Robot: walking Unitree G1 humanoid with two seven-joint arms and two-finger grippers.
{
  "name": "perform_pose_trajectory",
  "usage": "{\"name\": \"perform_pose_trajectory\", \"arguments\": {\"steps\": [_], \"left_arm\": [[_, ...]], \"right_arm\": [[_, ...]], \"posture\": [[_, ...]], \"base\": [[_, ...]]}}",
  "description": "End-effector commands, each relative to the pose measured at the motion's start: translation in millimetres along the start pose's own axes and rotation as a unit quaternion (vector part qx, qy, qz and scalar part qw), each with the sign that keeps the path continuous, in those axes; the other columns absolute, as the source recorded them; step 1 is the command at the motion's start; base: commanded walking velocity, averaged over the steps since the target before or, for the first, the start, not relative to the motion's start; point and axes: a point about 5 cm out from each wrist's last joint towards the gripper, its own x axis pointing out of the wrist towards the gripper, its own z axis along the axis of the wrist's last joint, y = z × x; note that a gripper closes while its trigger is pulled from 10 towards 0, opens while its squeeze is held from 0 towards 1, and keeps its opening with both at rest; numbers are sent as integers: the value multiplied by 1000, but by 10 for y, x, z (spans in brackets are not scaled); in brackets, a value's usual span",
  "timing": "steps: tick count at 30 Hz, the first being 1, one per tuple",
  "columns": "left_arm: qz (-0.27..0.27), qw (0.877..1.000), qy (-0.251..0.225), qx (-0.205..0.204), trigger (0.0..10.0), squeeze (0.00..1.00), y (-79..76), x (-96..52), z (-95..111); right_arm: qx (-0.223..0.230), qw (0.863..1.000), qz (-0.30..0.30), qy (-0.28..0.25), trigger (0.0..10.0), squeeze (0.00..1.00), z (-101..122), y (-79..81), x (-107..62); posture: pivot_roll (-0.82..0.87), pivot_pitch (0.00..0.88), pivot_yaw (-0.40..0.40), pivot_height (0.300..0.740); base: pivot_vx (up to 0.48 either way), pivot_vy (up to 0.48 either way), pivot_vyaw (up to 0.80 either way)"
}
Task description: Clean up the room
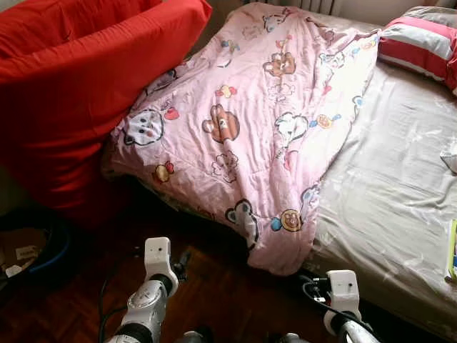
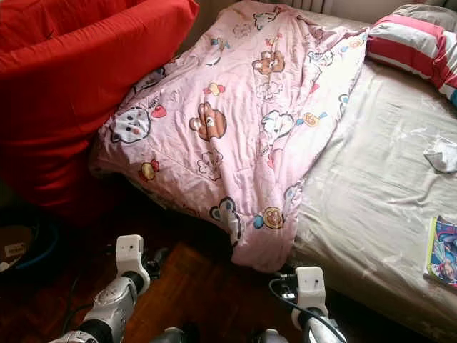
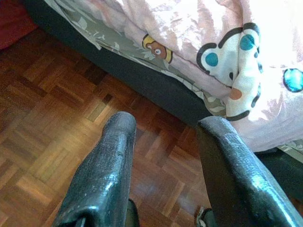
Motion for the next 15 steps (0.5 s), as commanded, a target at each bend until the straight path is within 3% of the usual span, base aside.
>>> {"name": "perform_pose_trajectory", "arguments": {"steps": [1, 7, 11, 15], "left_arm": [[5, 999, 36, 5, 10000, 0, 38, -58, -157], [8, 999, 50, 10, 10000, 0, 43, -67, -194], [20, 996, 90, 18, 10000, 0, 108, -132, -338], [32, 992, 118, 18, 10000, 0, 158, -192, -450]], "right_arm": [[10, 999, -28, 22, 10000, 0, -128, -45, -26], [48, 994, -82, 49, 10000, 0, -179, -132, 38], [60, 984, -98, 138, 10000, 0, -458, -153, -36], [55, 978, -102, 172, 10000, 0, -600, -151, -112]], "posture": [[-112, 197, 48, 740], [-110, 193, 54, 740], [-98, 186, 52, 740], [-94, 182, 51, 740]], "base": [[0, 0, 0], [0, 0, 0], [0, 0, 0], [0, 0, 0]]}}
